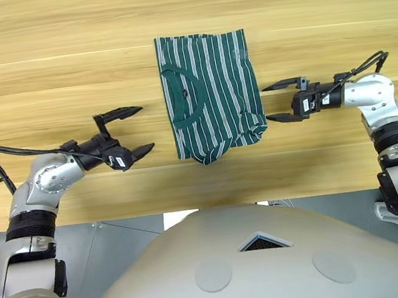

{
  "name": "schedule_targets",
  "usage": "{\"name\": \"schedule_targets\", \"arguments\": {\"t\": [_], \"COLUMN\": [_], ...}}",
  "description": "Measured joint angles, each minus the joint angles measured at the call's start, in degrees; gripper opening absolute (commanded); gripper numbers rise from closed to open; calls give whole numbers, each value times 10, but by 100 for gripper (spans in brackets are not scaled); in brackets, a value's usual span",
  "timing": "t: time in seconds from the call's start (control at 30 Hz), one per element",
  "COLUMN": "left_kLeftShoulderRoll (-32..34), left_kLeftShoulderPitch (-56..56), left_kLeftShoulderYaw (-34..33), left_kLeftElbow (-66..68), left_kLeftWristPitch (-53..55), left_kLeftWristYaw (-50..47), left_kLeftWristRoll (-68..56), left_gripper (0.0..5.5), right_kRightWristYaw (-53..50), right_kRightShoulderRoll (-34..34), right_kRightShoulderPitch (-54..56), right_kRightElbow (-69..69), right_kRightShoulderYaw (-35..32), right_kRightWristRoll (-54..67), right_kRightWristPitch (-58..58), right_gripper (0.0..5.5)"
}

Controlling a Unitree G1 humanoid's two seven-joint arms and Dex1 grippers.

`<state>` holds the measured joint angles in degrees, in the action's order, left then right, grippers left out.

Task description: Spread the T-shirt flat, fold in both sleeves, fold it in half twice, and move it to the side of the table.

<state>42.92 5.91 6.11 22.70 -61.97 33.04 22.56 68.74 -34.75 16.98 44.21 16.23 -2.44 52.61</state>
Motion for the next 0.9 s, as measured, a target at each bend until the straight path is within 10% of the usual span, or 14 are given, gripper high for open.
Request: {"name": "schedule_targets", "arguments": {"t": [0.27, 0.57, 0.9], "left_kLeftShoulderRoll": [-35, -51, -26], "left_kLeftShoulderPitch": [-36, -92, -135], "left_kLeftShoulderYaw": [83, 144, 196], "left_kLeftElbow": [-21, 19, 71], "left_kLeftWristPitch": [0, -13, -52], "left_kLeftWristYaw": [-37, -86, -102], "left_kLeftWristRoll": [28, 56, 73], "left_gripper": [540, 540, 348], "right_kRightWristYaw": [30, 14, 10], "right_kRightShoulderRoll": [16, 34, 40], "right_kRightShoulderPitch": [-12, 10, 14], "right_kRightElbow": [-14, 23, 42], "right_kRightShoulderYaw": [31, 46, 56], "right_kRightWristRoll": [46, 27, 23], "right_kRightWristPitch": [-24, 16, 28], "right_gripper": [357, 192, 3]}}
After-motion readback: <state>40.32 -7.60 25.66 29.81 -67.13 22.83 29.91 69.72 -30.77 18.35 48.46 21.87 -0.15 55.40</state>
